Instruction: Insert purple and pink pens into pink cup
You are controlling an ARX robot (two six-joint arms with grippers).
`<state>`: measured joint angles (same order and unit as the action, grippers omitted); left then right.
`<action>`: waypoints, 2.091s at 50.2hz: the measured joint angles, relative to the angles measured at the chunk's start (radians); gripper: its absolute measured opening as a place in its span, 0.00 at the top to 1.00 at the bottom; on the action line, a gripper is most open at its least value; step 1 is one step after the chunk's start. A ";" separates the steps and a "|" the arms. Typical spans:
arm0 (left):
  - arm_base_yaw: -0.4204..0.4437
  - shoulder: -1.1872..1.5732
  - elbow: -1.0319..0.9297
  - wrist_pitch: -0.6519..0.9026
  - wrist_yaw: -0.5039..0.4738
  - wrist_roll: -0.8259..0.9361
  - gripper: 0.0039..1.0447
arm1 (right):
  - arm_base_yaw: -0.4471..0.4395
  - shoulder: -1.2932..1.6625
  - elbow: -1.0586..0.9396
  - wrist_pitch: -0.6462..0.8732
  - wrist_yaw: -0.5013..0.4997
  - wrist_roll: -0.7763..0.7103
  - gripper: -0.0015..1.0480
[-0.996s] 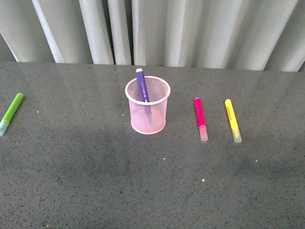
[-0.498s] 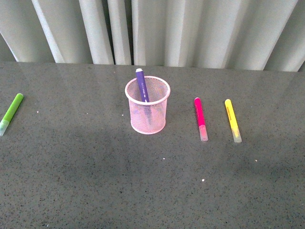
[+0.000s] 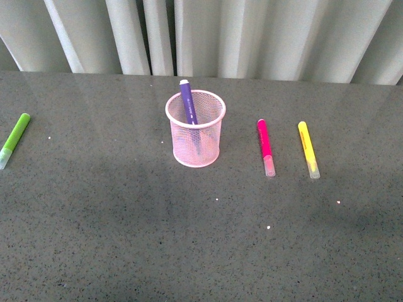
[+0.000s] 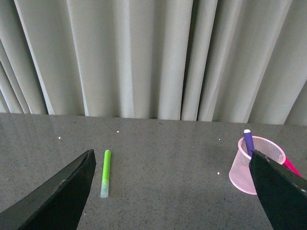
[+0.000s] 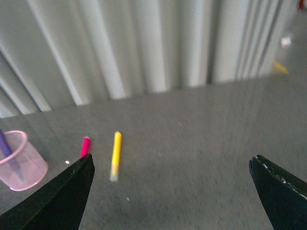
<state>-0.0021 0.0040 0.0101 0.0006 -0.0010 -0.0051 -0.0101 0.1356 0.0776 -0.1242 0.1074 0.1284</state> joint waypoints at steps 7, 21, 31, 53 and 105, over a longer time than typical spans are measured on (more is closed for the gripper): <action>0.000 0.000 0.000 0.000 0.001 0.000 0.06 | -0.133 0.356 0.064 0.233 -0.060 0.079 0.07; 0.000 -0.001 0.000 0.000 0.001 0.000 0.06 | -0.150 1.032 0.312 0.528 -0.123 0.047 0.07; 0.000 -0.001 0.000 0.000 0.001 0.000 0.06 | -0.073 1.384 0.494 0.597 -0.105 -0.035 0.07; 0.000 -0.001 0.000 0.000 0.001 0.000 0.06 | 0.127 1.761 0.883 0.459 -0.045 -0.015 0.07; 0.000 -0.001 0.000 0.000 0.001 0.000 0.06 | 0.330 2.149 1.195 0.378 0.055 0.161 0.07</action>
<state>-0.0021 0.0032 0.0101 0.0006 -0.0002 -0.0051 0.3199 2.2845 1.2724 0.2543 0.1627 0.2890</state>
